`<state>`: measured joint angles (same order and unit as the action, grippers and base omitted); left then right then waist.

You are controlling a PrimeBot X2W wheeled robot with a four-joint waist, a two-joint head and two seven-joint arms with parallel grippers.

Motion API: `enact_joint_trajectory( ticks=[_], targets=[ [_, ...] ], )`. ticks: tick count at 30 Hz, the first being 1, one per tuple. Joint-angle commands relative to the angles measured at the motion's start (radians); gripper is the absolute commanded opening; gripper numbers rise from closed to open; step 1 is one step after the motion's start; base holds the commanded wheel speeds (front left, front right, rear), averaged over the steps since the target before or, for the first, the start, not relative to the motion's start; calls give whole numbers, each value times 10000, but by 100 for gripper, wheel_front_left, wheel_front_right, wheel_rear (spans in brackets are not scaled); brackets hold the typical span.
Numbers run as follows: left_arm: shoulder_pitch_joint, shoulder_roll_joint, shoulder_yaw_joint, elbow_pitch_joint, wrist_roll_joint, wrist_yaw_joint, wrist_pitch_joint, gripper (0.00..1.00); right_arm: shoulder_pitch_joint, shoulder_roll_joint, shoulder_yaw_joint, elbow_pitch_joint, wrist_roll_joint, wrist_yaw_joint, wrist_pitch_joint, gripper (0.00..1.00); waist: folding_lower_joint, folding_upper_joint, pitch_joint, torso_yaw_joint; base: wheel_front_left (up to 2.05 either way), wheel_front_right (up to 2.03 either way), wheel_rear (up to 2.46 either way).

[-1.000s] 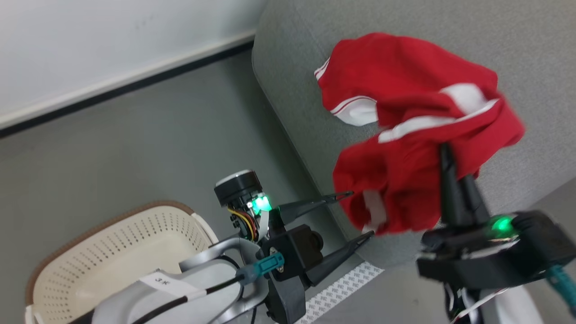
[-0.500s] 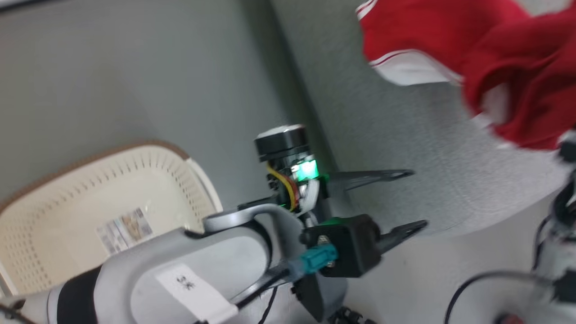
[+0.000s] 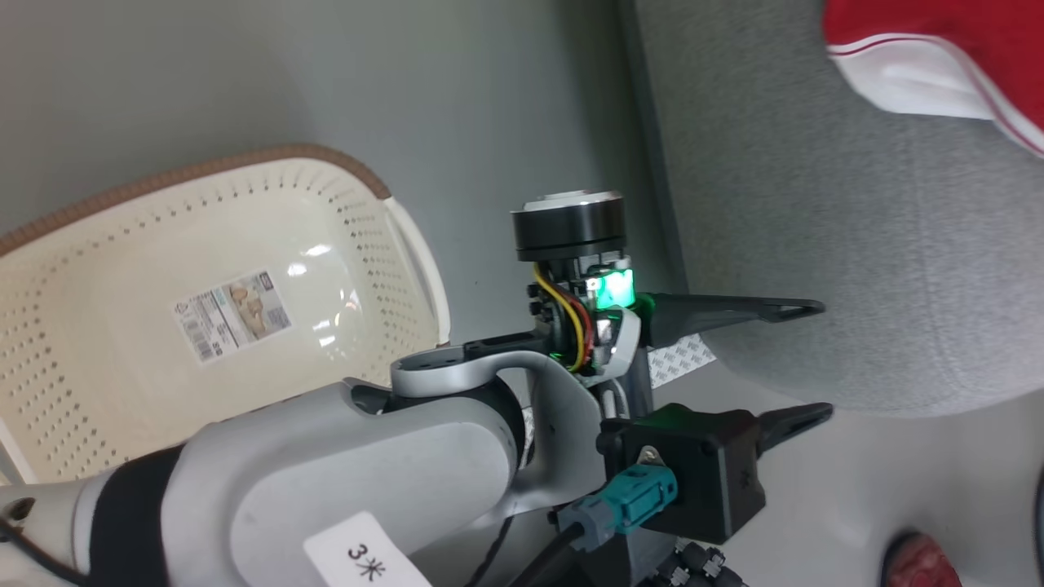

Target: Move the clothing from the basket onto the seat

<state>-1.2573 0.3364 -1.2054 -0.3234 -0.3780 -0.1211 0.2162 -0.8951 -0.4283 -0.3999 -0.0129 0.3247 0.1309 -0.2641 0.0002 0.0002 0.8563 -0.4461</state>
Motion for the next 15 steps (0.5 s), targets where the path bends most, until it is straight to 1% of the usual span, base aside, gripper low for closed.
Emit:
enact_joint_trajectory(
  ticks=[1,4,8,9,15],
  targets=[
    [-143,117,-73,-105,-34,3,95,100,-50,-188,134,336,40,-3,-13,0,-2,-2,417,246,0,0,0],
    [-146,241,-133,-146,-71,-6,201,100,210,-344,472,1644,-326,-5,-16,0,-2,-2,489,179,0,0,0],
    [-86,287,-195,-180,-105,-12,261,100,8,50,153,3282,-991,-5,-13,0,-2,-2,509,147,0,0,0],
    [-86,287,-195,-180,-105,-12,261,100,8,50,153,3282,-991,-5,-13,0,-2,-2,509,147,0,0,0],
    [-106,398,-290,-166,-176,-31,391,100,-236,617,47,4921,-1870,-5,-15,0,-2,-2,408,99,0,0,0]
  ],
)
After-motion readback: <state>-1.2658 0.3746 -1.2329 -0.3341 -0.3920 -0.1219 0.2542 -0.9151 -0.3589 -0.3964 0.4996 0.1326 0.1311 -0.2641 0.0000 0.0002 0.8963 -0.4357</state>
